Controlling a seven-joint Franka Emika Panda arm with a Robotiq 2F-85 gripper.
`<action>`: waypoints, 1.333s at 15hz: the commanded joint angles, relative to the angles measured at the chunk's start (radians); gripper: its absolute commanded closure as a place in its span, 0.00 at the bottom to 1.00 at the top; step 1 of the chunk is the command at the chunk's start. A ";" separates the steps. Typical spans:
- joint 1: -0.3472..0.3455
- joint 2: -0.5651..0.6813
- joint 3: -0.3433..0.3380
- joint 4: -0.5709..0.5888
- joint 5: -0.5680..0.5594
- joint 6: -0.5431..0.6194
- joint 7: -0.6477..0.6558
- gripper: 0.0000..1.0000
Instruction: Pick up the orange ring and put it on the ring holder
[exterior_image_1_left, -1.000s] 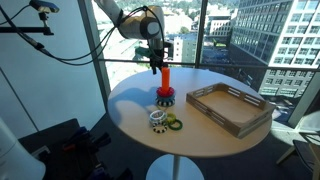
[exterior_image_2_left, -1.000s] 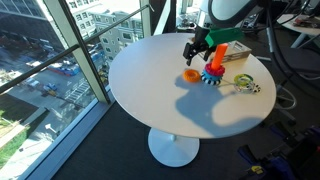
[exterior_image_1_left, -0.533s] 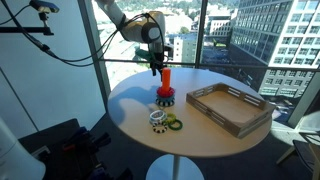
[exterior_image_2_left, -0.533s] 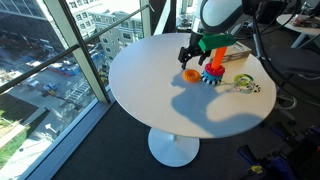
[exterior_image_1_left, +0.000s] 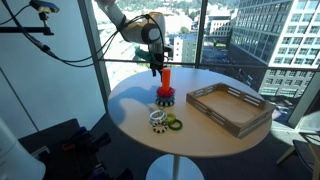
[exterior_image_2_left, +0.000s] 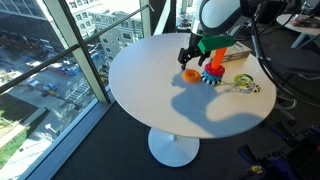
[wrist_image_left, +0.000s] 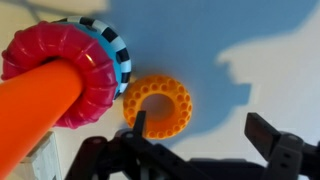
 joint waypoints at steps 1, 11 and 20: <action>0.022 0.031 -0.019 0.025 -0.010 0.009 0.006 0.00; 0.053 0.120 -0.043 0.100 -0.049 0.030 -0.010 0.00; 0.044 0.187 -0.039 0.170 -0.022 0.004 -0.013 0.00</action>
